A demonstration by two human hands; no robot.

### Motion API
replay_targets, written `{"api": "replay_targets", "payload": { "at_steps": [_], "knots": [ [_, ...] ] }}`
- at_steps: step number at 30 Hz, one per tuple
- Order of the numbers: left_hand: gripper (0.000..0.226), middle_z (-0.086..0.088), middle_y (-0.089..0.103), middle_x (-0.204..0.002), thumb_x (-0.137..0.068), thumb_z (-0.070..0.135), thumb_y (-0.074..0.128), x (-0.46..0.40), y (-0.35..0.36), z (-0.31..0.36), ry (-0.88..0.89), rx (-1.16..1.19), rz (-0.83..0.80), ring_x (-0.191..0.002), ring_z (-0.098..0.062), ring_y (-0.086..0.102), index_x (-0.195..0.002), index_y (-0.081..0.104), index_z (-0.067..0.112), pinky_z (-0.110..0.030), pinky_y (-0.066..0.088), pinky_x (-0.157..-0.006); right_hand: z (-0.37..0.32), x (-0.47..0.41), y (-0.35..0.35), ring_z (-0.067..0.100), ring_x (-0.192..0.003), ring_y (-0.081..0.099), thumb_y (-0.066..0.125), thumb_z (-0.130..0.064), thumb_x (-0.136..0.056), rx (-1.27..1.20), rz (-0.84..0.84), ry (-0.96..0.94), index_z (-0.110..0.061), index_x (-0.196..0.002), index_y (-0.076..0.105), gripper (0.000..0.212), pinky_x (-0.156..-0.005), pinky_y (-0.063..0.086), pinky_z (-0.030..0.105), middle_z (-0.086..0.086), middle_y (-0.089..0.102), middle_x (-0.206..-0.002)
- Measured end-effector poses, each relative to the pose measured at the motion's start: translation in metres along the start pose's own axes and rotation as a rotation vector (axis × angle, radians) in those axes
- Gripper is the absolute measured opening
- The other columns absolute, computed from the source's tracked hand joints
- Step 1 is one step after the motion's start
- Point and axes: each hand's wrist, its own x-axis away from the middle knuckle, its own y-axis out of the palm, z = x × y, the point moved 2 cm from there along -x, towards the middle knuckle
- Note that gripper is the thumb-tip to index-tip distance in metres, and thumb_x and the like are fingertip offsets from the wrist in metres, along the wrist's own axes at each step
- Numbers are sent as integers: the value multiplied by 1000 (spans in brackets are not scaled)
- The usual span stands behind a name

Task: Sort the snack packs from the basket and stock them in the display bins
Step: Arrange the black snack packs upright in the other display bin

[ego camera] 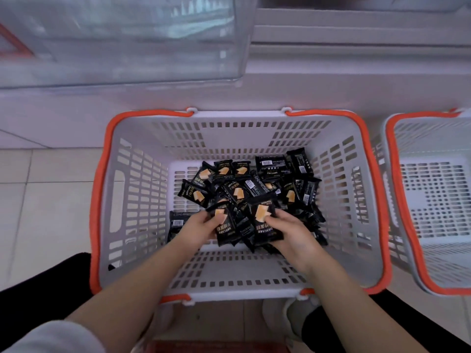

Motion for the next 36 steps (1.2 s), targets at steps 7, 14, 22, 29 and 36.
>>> {"api": "replay_targets", "payload": {
  "at_steps": [7,14,22,29,36],
  "knots": [
    [37,-10,64,-120,-90,36,56,35,9,5,-50,449,-62,-108,-26,61,-119,55,14,-47,44,-100,22,5,53,17,-95,62,62,-8,-88,219,154,-40,-14,-100,62,14,-75,47,27,3,68,-102],
    [51,-13,60,-122,-79,22,73,58,5,0,104,262,-198,-115,-26,56,-123,49,10,-46,41,-103,37,19,61,12,-81,57,69,-17,-82,462,252,-162,-12,-100,57,22,-62,40,19,-4,61,-89],
    [46,-8,65,-112,-76,11,69,56,-3,0,350,-365,-253,-102,-22,61,-119,55,9,-37,46,-93,32,22,67,19,-143,10,65,-25,-83,1868,-109,-774,-19,-148,14,83,-114,2,31,1,12,-156],
    [39,3,63,-97,-80,32,71,38,-23,-17,49,-161,-261,-85,-9,61,-111,53,17,-25,51,-76,26,-13,73,26,-109,52,62,-42,-83,1995,-340,-363,-13,-122,50,49,-85,44,38,7,52,-117],
    [30,-13,59,-123,-95,10,41,3,-63,-45,30,-708,15,-106,-27,56,-122,56,12,-32,42,-89,26,-40,46,19,-90,49,49,-45,-92,1763,-339,25,-7,-125,43,50,-71,42,32,3,53,-100]
  ]
}}
